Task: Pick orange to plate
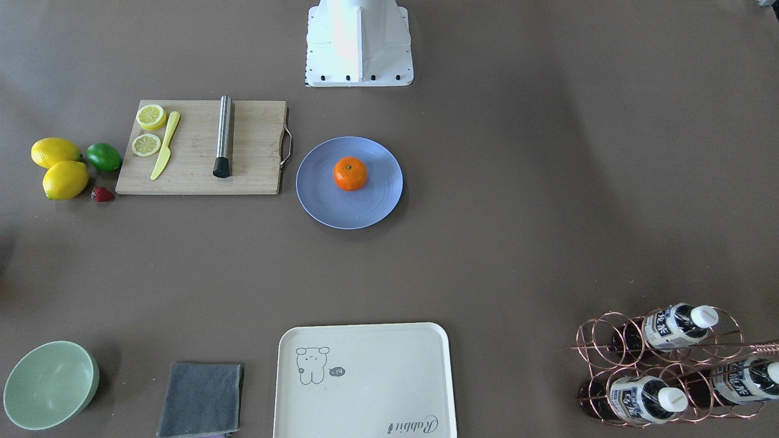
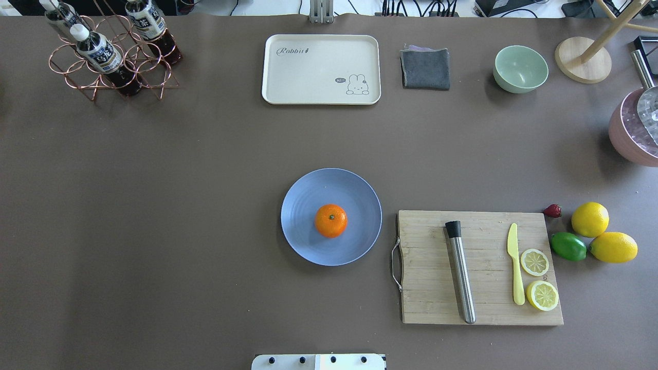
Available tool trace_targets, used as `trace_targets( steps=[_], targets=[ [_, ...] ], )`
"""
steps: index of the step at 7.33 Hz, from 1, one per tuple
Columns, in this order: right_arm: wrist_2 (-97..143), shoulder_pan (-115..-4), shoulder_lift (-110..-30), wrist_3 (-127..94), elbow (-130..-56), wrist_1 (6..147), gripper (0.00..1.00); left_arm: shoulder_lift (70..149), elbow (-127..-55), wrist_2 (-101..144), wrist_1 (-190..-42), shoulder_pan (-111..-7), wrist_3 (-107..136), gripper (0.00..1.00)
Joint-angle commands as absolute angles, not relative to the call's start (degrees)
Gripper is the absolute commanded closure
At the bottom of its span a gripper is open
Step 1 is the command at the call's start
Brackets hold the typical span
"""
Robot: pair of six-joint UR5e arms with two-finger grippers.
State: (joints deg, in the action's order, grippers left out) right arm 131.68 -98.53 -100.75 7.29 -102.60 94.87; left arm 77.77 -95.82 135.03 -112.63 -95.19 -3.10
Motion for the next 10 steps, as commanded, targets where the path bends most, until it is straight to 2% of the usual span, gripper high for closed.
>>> trace_targets(
  steps=[1,5,7,10],
  targets=[
    [131.31,-99.14,-100.38,6.51,-100.38,94.83,0.0,82.43,-97.03,135.0,-106.53,-95.1,-3.43,0.02],
    [131.57,-98.61,-98.17,3.08,-100.11,94.83,0.0,81.82,-99.22,135.09,-106.35,-94.92,-3.43,0.02],
    [131.75,-98.35,-98.17,2.64,-100.19,94.83,0.0,81.74,-103.43,134.74,-100.15,-94.49,-3.43,0.02],
    [131.66,-98.17,-98.26,2.64,-100.11,94.92,0.0,80.95,-103.8,134.56,-99.4,-94.13,-3.43,0.02]
  ],
)
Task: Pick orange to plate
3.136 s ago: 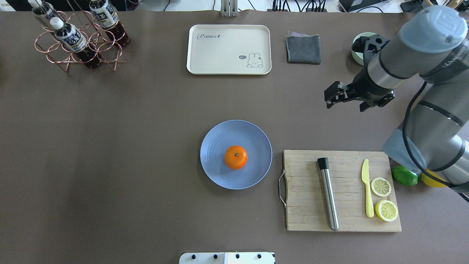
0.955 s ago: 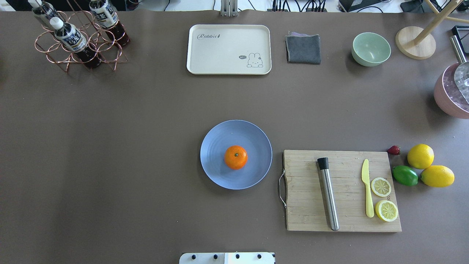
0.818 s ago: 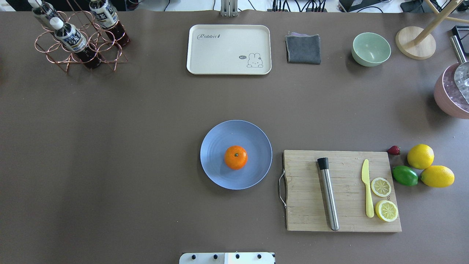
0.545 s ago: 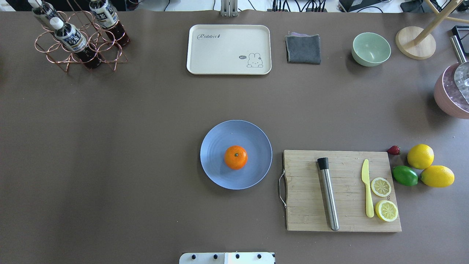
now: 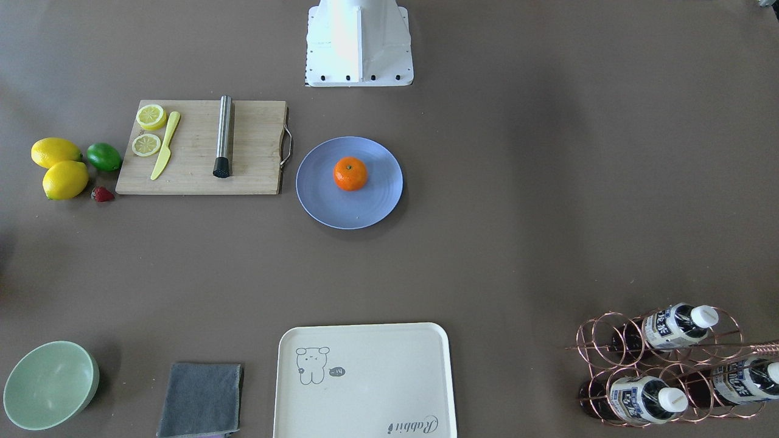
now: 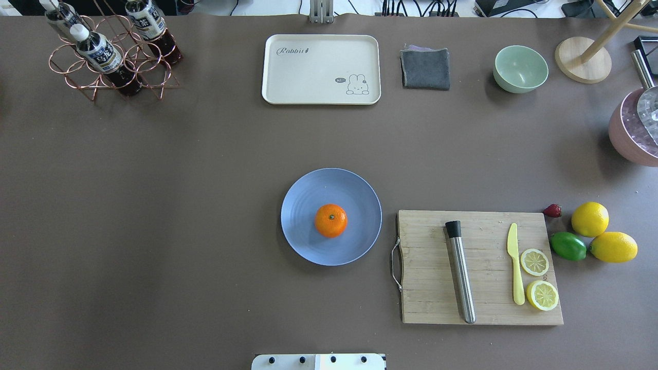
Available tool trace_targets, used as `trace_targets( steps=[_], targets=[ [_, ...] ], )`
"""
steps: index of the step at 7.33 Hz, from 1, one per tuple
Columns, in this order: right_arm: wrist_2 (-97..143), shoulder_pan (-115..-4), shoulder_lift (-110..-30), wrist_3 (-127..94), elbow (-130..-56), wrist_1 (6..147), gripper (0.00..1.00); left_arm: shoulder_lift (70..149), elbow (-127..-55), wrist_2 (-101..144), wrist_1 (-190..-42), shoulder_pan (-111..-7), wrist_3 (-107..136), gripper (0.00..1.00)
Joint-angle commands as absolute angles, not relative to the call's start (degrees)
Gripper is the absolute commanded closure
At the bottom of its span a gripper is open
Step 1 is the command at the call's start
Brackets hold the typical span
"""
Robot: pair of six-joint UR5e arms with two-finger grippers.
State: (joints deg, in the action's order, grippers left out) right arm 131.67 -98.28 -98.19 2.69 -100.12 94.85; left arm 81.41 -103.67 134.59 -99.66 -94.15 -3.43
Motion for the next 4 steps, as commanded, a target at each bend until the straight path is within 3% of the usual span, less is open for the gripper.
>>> trace_targets(
  steps=[1,4],
  targets=[
    [131.49,-98.0,-98.26,2.81,-100.02,94.83,0.0,80.95,-103.8,134.56,-99.32,-94.13,-3.34,0.02],
    [131.66,-97.82,-98.35,2.73,-100.02,94.92,0.0,80.86,-103.36,134.56,-99.4,-94.22,-3.25,0.02]
  ],
)
